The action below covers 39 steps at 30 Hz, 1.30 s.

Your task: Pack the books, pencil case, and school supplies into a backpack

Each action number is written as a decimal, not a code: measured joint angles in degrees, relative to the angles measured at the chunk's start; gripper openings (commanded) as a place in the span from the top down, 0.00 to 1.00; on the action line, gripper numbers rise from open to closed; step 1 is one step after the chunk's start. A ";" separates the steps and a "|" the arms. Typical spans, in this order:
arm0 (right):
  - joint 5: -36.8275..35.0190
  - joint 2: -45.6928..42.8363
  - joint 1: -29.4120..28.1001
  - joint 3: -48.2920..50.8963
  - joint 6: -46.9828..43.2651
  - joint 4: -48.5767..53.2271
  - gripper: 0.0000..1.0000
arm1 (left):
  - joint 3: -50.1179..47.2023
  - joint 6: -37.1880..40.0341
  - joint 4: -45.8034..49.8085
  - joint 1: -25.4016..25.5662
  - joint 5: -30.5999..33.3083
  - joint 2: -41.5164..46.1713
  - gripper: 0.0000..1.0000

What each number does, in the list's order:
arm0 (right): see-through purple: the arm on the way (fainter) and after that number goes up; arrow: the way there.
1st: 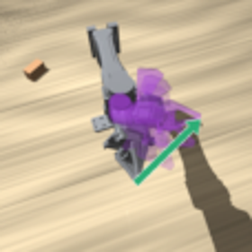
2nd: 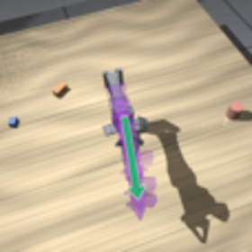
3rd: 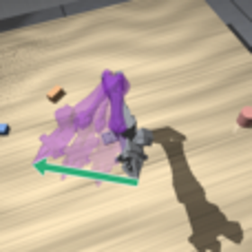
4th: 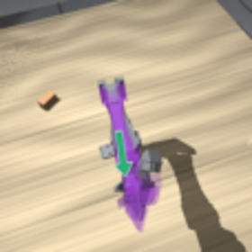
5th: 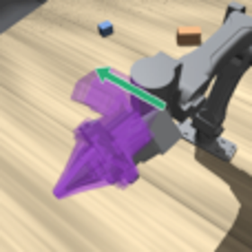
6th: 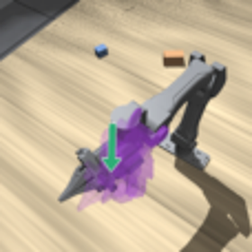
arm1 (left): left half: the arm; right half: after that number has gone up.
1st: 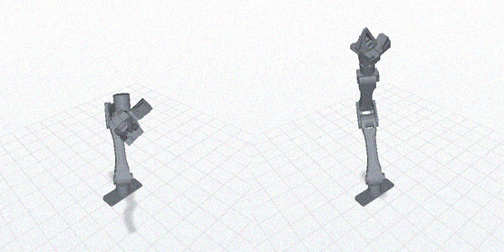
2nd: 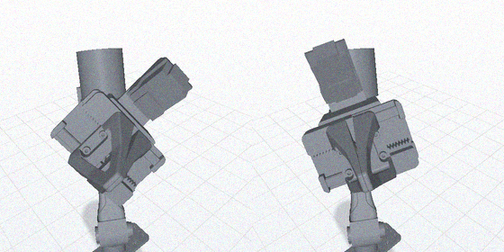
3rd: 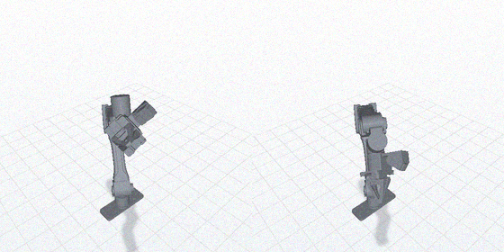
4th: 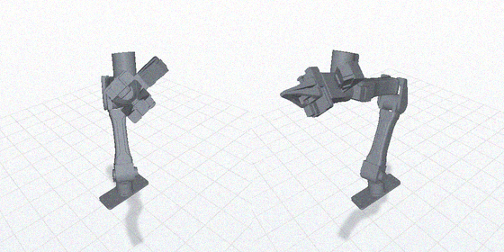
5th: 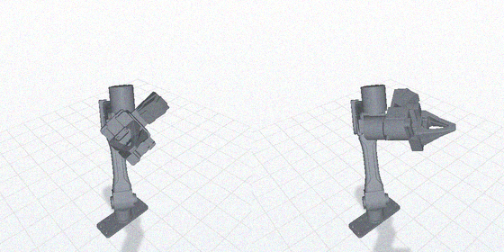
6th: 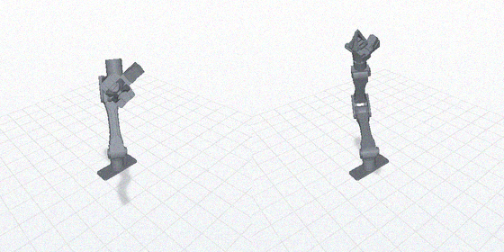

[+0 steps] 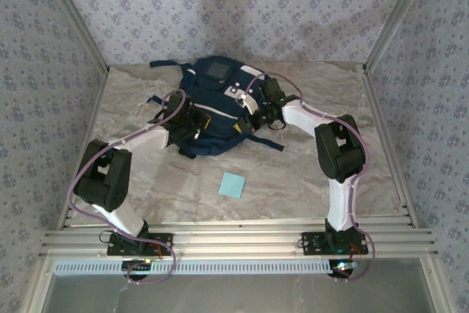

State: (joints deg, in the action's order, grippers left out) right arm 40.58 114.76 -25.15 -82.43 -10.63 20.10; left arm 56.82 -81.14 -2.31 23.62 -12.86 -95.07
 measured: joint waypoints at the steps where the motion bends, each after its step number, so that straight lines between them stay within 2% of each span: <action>1: 0.28 -0.09 -0.13 0.07 0.70 0.31 1.00 | 0.00 -0.02 -0.37 0.15 -0.02 -0.15 1.00; 3: 0.31 -0.37 -0.74 0.46 1.25 0.63 1.00 | 0.02 -0.17 -0.98 0.37 -0.09 -0.63 1.00; 4: 0.15 -0.61 -1.11 0.79 1.46 0.74 0.95 | 0.02 -0.20 -1.16 0.48 -0.26 -0.94 1.00; 7: -0.83 -0.76 -1.66 1.42 2.29 0.72 0.70 | 0.02 -0.20 -1.22 0.68 -0.76 -1.62 1.00; 8: -1.14 -0.83 -1.75 1.81 2.45 0.66 0.66 | 0.02 -0.20 -1.40 0.79 -0.90 -1.73 1.00; 11: -2.47 -0.98 -2.34 3.23 2.78 0.50 0.63 | 0.02 -0.20 -1.62 1.07 -0.96 -1.75 1.00; 12: -2.91 -0.98 -2.56 3.48 2.84 0.46 0.64 | 0.02 -0.20 -1.62 1.14 -0.96 -1.77 1.00; 13: -3.54 -0.98 -2.86 3.69 2.95 0.39 0.70 | 0.02 -0.20 -1.62 1.16 -0.94 -1.77 1.00; 15: -4.39 -1.01 -3.30 3.93 3.37 0.09 0.87 | 0.02 -0.20 -1.62 1.16 -0.94 -1.79 1.00; 17: -5.25 -1.09 -3.58 4.31 4.72 -0.59 0.98 | 0.13 -0.20 -1.57 1.18 -0.92 -1.88 1.00; 24: -6.82 -5.01 -3.58 6.21 11.06 -1.27 1.00 | 1.62 -0.50 -1.70 2.40 -1.11 -3.10 1.00; 25: -7.23 -5.84 -3.45 6.54 11.93 -1.22 1.00 | 1.92 -0.59 -1.99 2.78 -1.29 -3.21 0.89; 26: -7.76 -6.67 -3.21 6.75 12.90 -0.92 1.00 | 2.29 -0.33 -2.12 3.06 -1.55 -3.30 0.69; 27: -8.09 -7.28 -2.97 6.91 13.38 -0.57 1.00 | 2.73 -0.02 -2.21 3.30 -1.81 -3.37 0.55; 28: -8.35 -7.98 -2.47 7.17 14.01 -0.37 1.00 | 3.58 0.92 -1.86 3.61 -2.43 -3.37 0.44; 29: -8.46 -8.68 -1.86 7.54 14.45 -0.22 1.00 | 4.92 2.14 -0.96 4.09 -2.89 -3.34 0.39; 31: -8.52 -9.94 -0.68 8.46 15.21 0.09 1.00 | 8.04 5.38 1.77 5.05 -2.99 -3.06 0.34; 34: -8.48 -11.45 2.16 9.66 16.06 1.44 1.00 | 10.80 10.45 6.25 6.05 -2.23 -0.72 0.33; 39: -9.25 -12.81 6.84 10.34 17.35 3.45 1.00 | 9.70 16.33 11.30 5.70 1.14 5.22 0.34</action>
State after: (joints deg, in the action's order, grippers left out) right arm 31.33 101.95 -18.31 -72.10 6.72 23.55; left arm 66.52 -64.82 8.99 29.32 -11.73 -89.84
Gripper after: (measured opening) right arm 0.045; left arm 0.667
